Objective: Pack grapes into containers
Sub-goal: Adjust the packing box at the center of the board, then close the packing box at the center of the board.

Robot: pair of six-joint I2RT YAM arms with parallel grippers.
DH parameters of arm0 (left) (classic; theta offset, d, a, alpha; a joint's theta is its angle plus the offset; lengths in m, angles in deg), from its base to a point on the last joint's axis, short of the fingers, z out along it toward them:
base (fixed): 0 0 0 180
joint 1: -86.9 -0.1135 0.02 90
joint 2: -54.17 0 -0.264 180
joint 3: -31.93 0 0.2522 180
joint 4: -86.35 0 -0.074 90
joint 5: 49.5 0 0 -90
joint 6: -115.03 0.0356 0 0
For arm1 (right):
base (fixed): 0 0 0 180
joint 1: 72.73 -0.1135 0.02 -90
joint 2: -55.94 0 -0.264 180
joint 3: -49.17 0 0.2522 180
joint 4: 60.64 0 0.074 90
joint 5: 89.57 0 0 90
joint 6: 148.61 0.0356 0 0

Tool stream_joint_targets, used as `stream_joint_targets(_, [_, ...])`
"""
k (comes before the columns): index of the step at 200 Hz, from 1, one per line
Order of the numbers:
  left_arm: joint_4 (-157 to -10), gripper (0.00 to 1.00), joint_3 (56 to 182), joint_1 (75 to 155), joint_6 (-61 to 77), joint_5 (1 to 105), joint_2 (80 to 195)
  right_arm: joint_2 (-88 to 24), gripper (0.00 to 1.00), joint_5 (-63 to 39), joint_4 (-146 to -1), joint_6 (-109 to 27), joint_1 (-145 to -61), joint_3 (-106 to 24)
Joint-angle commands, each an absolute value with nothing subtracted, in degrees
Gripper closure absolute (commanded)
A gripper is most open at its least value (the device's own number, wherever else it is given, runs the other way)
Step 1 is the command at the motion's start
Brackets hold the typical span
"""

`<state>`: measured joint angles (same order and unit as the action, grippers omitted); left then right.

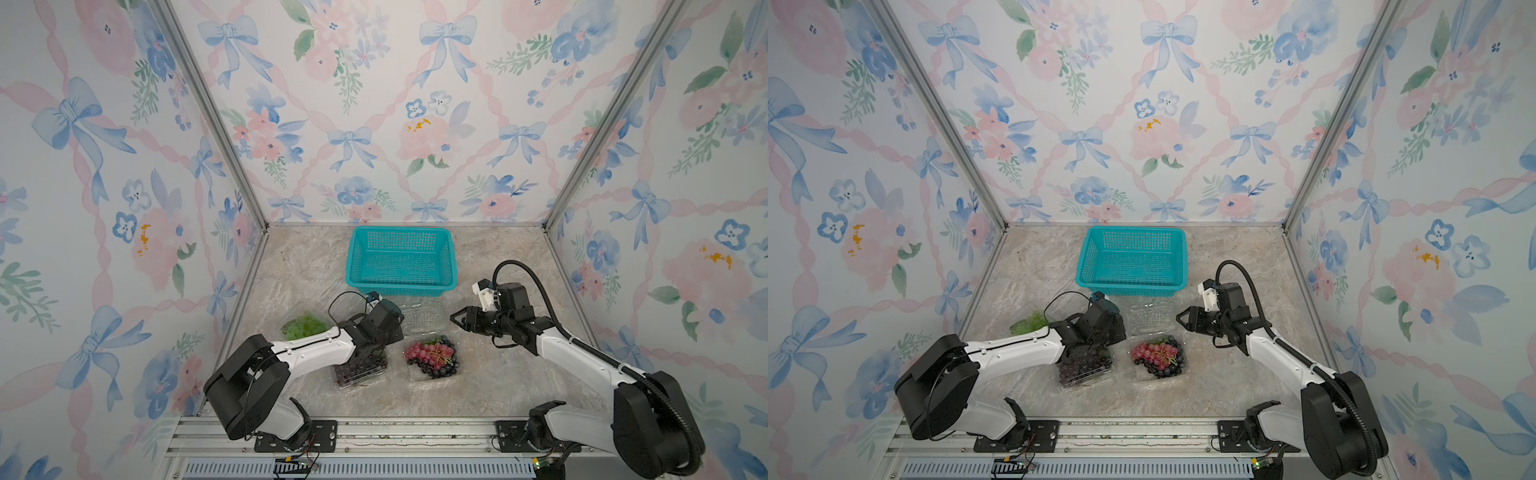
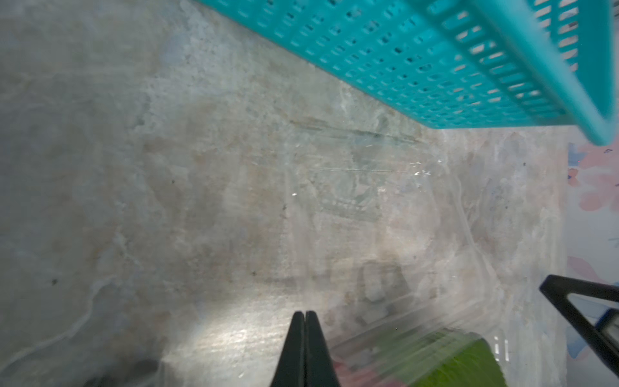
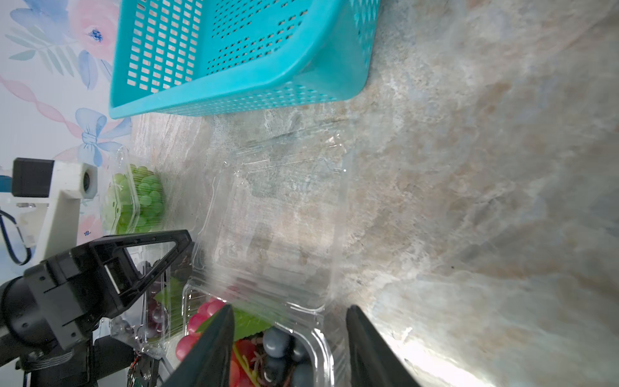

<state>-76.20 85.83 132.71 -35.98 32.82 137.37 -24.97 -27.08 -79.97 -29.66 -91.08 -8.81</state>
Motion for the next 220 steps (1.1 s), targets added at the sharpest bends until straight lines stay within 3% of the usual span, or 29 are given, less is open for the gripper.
stream_joint_targets(1, [-75.5, 0.96, 82.5, 131.8, -36.9, 32.9, 136.0, -28.0, 0.46, -28.5, -77.1, -30.3, -90.8, -7.9])
stream_joint_targets(86, [-75.4, 0.94, 80.1, 127.8, -35.6, 33.2, 131.9, -33.6, 0.41, -30.7, -73.7, -29.6, -90.7, -9.1])
stream_joint_targets(94, [-75.4, 0.86, 81.1, 127.8, -35.5, 33.7, 132.4, -34.2, 0.41, -30.8, -73.4, -29.5, -90.6, -9.3])
stream_joint_targets(111, [-75.5, 0.48, 84.0, 127.8, -35.4, 35.3, 134.5, -36.0, 0.36, -30.9, -73.0, -29.7, -90.5, -9.9])
stream_joint_targets(118, [-75.4, 0.41, 85.9, 127.8, -35.2, 36.4, 135.8, -36.7, 0.31, -30.9, -73.0, -29.9, -90.5, -10.4])
stream_joint_targets(134, [-75.4, 0.39, 89.2, 127.8, -34.7, 39.3, 139.1, -38.6, 0.26, -30.6, -72.8, -29.9, -90.4, -11.3])
stream_joint_targets(220, [-75.3, 0.39, 95.2, 127.7, -36.0, 43.7, 149.0, -48.1, 0.27, -34.0, -70.9, -29.9, -90.1, -18.4])
